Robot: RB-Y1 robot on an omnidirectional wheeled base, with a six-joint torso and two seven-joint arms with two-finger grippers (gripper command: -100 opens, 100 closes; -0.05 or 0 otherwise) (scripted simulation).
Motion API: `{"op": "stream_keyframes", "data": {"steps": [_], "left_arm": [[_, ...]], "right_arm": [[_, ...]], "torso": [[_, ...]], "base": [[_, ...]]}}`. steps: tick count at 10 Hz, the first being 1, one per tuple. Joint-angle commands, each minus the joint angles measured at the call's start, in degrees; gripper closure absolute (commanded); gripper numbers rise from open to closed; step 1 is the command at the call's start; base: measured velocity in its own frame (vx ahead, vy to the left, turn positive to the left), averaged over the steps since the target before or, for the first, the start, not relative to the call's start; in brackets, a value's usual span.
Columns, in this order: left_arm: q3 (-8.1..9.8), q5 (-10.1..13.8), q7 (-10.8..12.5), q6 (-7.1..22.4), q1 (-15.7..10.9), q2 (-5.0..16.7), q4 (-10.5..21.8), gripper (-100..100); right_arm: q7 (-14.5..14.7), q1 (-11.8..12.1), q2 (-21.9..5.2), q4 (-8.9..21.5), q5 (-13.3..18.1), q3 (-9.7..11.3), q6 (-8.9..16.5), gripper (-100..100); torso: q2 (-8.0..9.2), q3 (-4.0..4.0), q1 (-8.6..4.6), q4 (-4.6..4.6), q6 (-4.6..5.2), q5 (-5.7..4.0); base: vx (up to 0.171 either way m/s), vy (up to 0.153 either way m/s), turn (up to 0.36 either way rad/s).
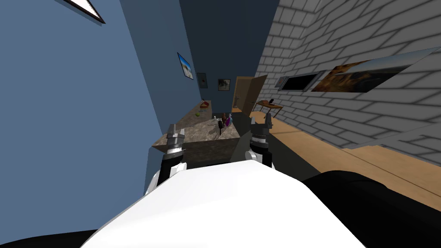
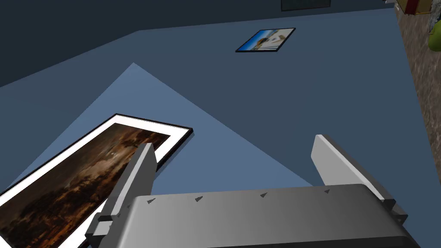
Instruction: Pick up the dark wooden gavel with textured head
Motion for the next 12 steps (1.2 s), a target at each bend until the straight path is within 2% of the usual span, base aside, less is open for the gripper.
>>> {"op": "stream_keyframes", "data": {"steps": [1,5,6,9,10,12], "left_arm": [[-0.11,0.3,0.0,0.3,0.1,1.7,0.4,-100],[-0.27,0.4,-0.7,1.9,0.8,6.4,2.3,-100],[-0.13,-0.2,-1.5,2.6,1.1,8.2,3.2,-100],[0.25,-2.1,-3.2,3.7,1.3,11.0,4.7,-100],[0.64,-3.9,-4.7,4.5,1.5,13.0,6.0,-100],[1.12,-6.0,-6.4,5.5,1.6,15.0,7.6,-100]], "right_arm": [[0.0,0.0,0.0,0.0,0.0,0.0,0.0,0],[0.0,0.0,0.0,0.0,0.0,0.0,0.0,0],[0.0,0.0,0.0,0.0,0.0,0.0,0.0,0],[0.0,0.0,0.0,0.0,0.0,0.0,0.0,0],[0.0,0.0,0.0,0.0,0.0,0.0,0.0,0],[0.0,0.0,0.0,0.0,0.0,0.0,0.0,0]], "torso": [[0.0,0.0,0.0,0.0,0.0,0.0],[0.03,0.01,-0.23,0.0,0.0,-0.05],[0.1,0.05,-0.3,0.02,0.0,-0.06],[0.32,0.19,-0.59,0.07,0.01,-0.13],[0.2,0.12,-0.55,0.05,0.01,-0.13],[0.26,0.15,-0.82,0.06,0.02,-0.19]], "base": [[0.001,-0.01,0.029],[-0.009,-0.062,0.042],[-0.054,-0.145,0.049],[-0.074,-0.153,0.012],[-0.076,-0.214,-0.035],[-0.056,-0.208,-0.085]]}}
